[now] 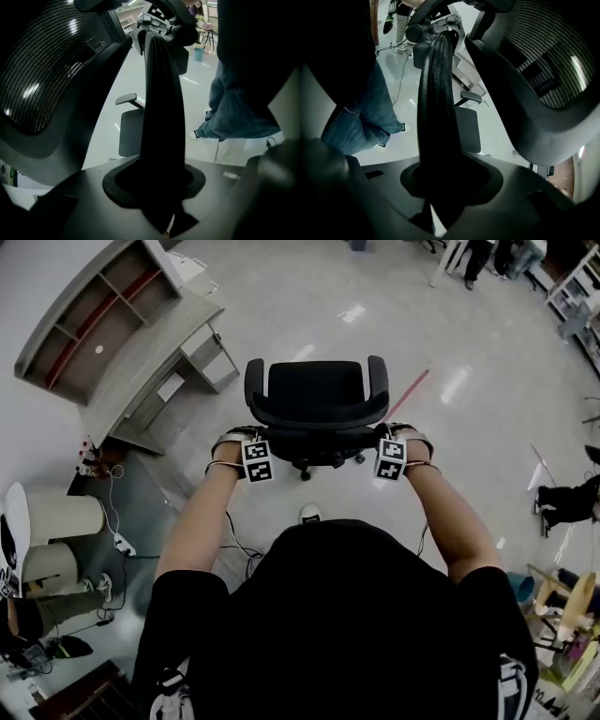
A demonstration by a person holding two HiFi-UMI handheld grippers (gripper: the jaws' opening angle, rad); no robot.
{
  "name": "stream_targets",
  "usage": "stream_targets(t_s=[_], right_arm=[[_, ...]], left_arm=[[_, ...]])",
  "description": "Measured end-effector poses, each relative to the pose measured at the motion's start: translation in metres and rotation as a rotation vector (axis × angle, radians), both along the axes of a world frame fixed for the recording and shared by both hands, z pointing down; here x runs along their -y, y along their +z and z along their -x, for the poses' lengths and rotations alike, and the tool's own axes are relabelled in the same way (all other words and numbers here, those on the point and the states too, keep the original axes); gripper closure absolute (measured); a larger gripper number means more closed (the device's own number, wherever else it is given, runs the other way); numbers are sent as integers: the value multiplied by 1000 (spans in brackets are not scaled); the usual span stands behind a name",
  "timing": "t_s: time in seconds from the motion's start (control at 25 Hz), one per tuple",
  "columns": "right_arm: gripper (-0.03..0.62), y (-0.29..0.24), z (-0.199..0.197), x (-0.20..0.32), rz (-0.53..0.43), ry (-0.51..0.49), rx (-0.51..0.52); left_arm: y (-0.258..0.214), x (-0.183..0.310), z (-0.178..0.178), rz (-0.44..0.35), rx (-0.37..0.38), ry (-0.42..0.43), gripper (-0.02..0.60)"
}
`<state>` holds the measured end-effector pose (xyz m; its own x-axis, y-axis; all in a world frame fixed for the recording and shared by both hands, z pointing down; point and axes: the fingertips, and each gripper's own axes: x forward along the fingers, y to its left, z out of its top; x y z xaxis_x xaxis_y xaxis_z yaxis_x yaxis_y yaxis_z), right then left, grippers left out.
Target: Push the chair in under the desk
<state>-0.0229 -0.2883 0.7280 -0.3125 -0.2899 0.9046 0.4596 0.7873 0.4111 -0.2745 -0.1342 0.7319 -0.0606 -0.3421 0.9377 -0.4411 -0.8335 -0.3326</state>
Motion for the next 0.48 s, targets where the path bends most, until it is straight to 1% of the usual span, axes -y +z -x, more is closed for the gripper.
stream_targets(t_s=[0.24,0.4,0.48], right_arm=[[476,6,72,-24,-3,-115,0],[476,-2,134,-31,1,-204,-8],[476,-3,159,-38,0,-248,-7]], left_arm=[[6,-52,52,-4,3,-115,451],[-1,-81,97,-1,-1,-206,451],[-1,-97,114,-4,1,-251,451]])
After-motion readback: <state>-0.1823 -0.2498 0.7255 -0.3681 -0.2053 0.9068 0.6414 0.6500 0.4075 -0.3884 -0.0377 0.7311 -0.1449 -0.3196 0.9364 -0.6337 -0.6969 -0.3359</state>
